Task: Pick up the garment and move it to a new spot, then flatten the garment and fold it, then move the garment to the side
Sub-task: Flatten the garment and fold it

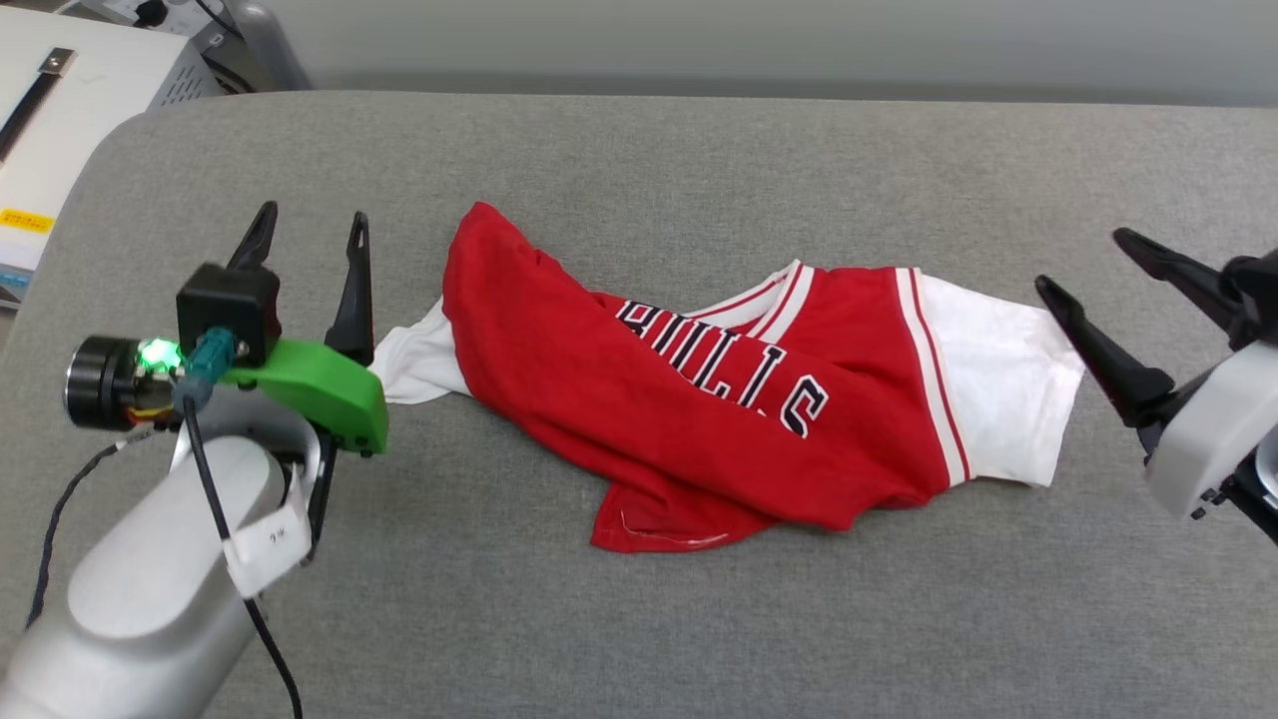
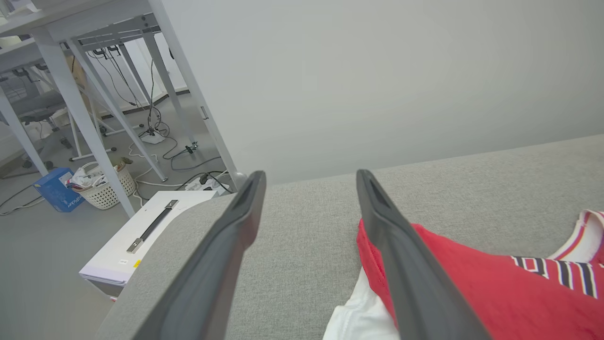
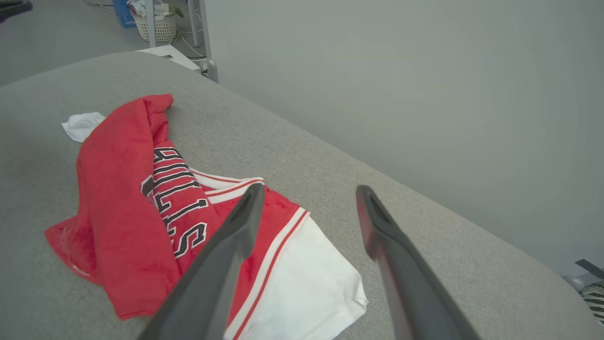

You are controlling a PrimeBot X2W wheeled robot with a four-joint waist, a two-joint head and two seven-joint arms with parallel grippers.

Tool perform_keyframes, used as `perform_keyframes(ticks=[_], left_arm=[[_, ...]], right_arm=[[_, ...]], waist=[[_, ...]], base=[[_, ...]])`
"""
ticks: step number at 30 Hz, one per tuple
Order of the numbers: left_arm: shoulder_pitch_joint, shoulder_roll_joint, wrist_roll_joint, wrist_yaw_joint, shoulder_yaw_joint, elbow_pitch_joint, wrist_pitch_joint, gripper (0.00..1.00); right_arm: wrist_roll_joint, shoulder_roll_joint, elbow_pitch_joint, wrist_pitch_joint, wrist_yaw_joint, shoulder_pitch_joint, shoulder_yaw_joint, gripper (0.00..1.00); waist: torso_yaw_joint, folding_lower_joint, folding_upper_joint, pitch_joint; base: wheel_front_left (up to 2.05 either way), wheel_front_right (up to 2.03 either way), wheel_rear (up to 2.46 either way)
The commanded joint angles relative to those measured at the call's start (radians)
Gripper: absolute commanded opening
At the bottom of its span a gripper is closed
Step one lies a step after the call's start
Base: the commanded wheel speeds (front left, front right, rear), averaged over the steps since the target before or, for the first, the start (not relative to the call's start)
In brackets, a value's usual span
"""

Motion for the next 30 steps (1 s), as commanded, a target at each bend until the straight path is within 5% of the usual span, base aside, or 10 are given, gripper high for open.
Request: perform_keyframes(ticks=[1,8,15,30], left_arm=[[0.070,-0.009,0.047,0.034,0.041,-0.048,-0.005,1.00],[0.266,-0.066,0.220,0.108,0.189,-0.222,-0.006,1.00],[0.362,-0.145,0.322,0.084,0.283,-0.284,-0.006,1.00],[0.344,-0.288,0.460,-0.032,0.411,-0.251,-0.006,1.00]], right_arm=[[0.025,-0.017,-0.017,0.025,-0.001,-0.042,0.038,1.00],[0.169,-0.084,-0.057,0.231,-0.001,-0.188,0.283,1.00],[0.263,-0.101,-0.036,0.415,-0.001,-0.320,0.529,1.00],[0.215,0.014,0.344,0.245,-0.001,-0.464,0.940,1.00]], waist=[[0.016,0.0000,0.0000,-0.010],[0.039,0.0000,0.0000,0.005],[0.070,0.0000,0.0000,0.050],[0.122,0.0000,0.0000,0.148]], base=[[0.00,0.00,0.00],[0.00,0.00,0.00],[0.00,0.00,0.00],[0.00,0.00,0.00]])
